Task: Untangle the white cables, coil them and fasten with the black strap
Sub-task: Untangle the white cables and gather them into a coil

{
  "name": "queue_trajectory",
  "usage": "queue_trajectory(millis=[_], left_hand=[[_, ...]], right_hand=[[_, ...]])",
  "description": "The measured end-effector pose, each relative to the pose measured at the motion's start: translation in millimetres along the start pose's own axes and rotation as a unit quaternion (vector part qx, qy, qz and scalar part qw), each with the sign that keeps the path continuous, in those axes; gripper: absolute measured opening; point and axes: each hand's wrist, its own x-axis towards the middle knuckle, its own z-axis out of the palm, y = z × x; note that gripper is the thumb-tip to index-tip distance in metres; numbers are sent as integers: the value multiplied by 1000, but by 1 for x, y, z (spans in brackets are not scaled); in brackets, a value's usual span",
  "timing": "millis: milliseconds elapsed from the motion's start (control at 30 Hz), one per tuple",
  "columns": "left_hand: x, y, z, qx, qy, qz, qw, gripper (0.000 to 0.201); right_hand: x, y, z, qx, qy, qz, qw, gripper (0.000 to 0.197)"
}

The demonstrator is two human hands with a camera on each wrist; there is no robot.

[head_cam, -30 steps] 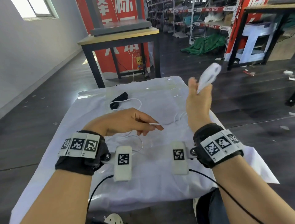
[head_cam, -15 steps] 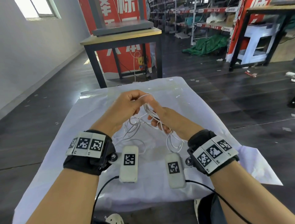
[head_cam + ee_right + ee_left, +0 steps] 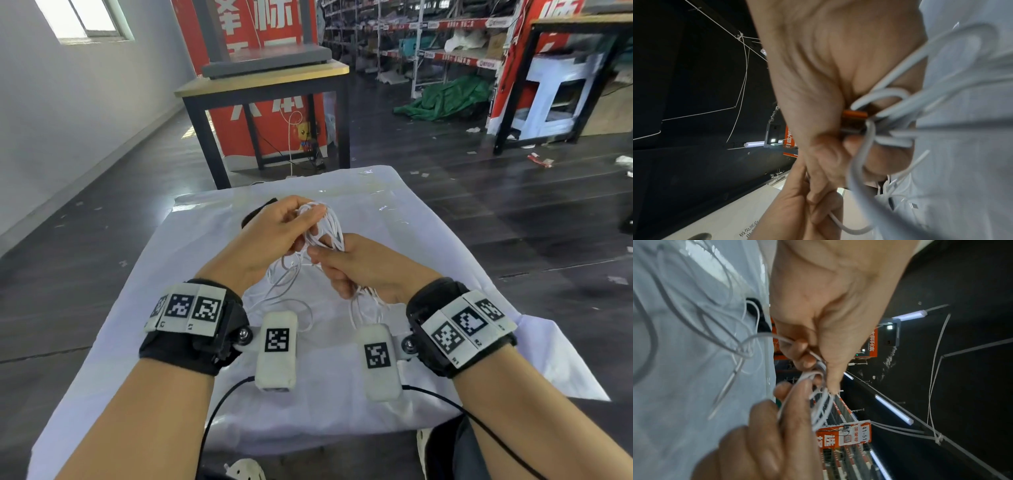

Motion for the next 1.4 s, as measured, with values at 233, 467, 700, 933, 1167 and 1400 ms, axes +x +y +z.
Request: queue_trajectory(millis=[233, 467, 700, 933, 1167, 1400], left_hand=[[2, 5, -7, -198, 44, -91, 975, 11], [2, 3, -12, -252, 46, -118, 959, 11], [2, 3, -9, -162, 62, -92, 981, 11], [0, 1, -20, -64, 27, -41, 997, 24], [1, -6, -14, 13, -83, -39, 996, 13], [1, -17, -4, 315, -92, -38, 944, 38]], right_hand=[[1, -2, 2, -10, 19, -66, 998, 24], [2, 1, 4, -23, -36, -14, 999, 30], [1, -4, 5, -6, -37, -5, 999, 36], [4, -4, -8, 277, 86, -57, 955, 36], [9, 0, -13, 488, 149, -70, 857, 37], [10, 0, -24, 516, 192, -78, 831, 34]])
